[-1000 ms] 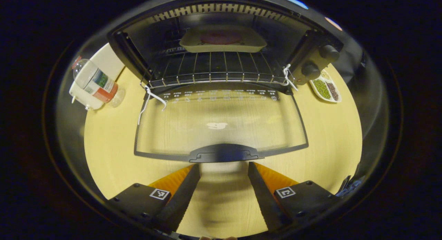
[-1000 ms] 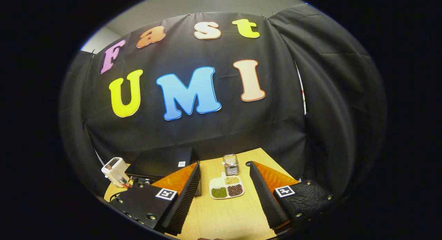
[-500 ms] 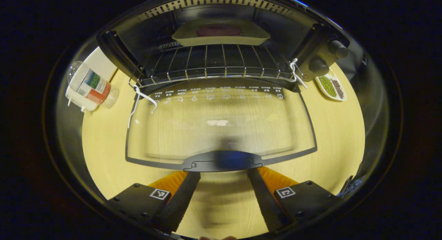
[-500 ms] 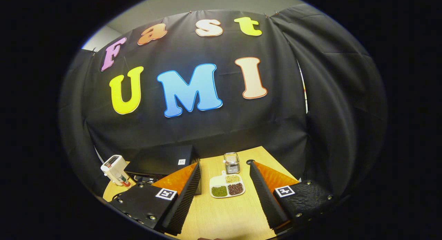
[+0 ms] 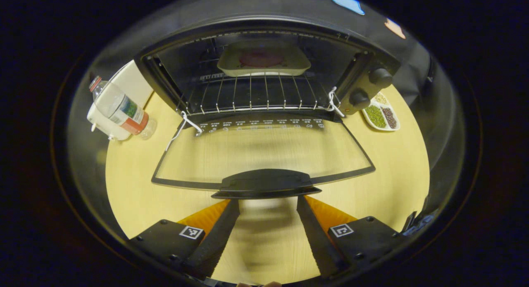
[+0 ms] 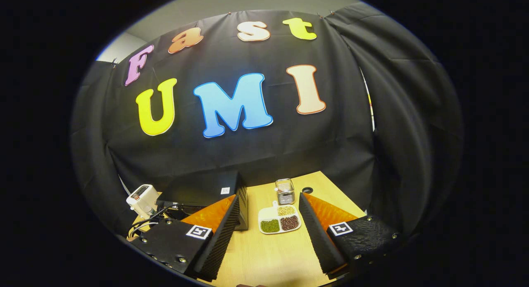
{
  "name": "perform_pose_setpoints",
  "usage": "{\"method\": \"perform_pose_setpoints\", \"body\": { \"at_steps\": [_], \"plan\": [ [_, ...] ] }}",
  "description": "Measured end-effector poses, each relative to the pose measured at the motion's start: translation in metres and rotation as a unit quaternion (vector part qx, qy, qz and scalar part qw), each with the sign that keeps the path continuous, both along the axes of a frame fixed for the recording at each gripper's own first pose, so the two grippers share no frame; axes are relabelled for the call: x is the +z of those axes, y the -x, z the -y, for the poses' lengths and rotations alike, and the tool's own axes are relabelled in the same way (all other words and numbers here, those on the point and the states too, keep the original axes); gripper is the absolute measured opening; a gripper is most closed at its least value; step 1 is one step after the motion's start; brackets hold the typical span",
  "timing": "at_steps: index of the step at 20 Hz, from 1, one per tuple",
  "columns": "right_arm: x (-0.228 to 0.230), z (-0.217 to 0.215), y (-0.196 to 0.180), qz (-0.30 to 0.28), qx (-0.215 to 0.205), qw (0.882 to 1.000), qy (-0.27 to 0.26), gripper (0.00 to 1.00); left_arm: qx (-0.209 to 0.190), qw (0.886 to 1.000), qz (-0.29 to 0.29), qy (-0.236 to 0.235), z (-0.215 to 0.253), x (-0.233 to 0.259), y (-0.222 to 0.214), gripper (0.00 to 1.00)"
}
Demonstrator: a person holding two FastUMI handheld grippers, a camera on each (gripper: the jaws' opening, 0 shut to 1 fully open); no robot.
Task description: Open the electric oven with the left hand, put the food in, and close the electric oven.
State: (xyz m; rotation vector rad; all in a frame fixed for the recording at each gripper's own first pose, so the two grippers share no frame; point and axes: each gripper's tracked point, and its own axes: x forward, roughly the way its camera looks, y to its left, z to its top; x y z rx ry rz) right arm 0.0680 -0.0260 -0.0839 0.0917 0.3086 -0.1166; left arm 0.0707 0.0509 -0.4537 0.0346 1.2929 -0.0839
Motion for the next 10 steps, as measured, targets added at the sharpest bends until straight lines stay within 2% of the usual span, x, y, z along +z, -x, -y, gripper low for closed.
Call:
{"method": "perform_pose_setpoints", "body": {
  "at_steps": [3, 4, 5, 7, 9, 10],
  "plan": [
    [0.001, -0.004, 0.003, 0.003, 0.007, 1.000, -0.002, 0.88, -0.001, 1.000, 0.015, -0.005, 0.000, 0.012, -0.001, 0.99],
    [0.000, -0.002, 0.003, 0.004, 0.008, 1.000, -0.002, 0.88, 0.000, 1.000, 0.020, -0.005, 0.000, 0.015, -0.002, 0.96],
    [0.000, -0.001, 0.004, 0.005, 0.008, 1.000, -0.002, 0.88, 0.000, 1.000, 0.023, -0.005, 0.001, 0.018, -0.003, 0.99],
    [0.001, 0.003, 0.005, 0.006, 0.006, 1.000, -0.004, 0.88, 0.001, 0.999, 0.033, -0.009, -0.001, 0.022, -0.005, 0.92],
    [0.002, 0.009, 0.006, 0.010, 0.002, 1.000, -0.006, 0.88, 0.002, 0.999, 0.042, -0.014, -0.002, 0.026, -0.010, 0.99],
    [0.003, 0.013, 0.005, 0.012, -0.002, 1.000, -0.006, 0.88, 0.002, 0.999, 0.044, -0.015, -0.002, 0.028, -0.012, 0.93]
  ]
}}
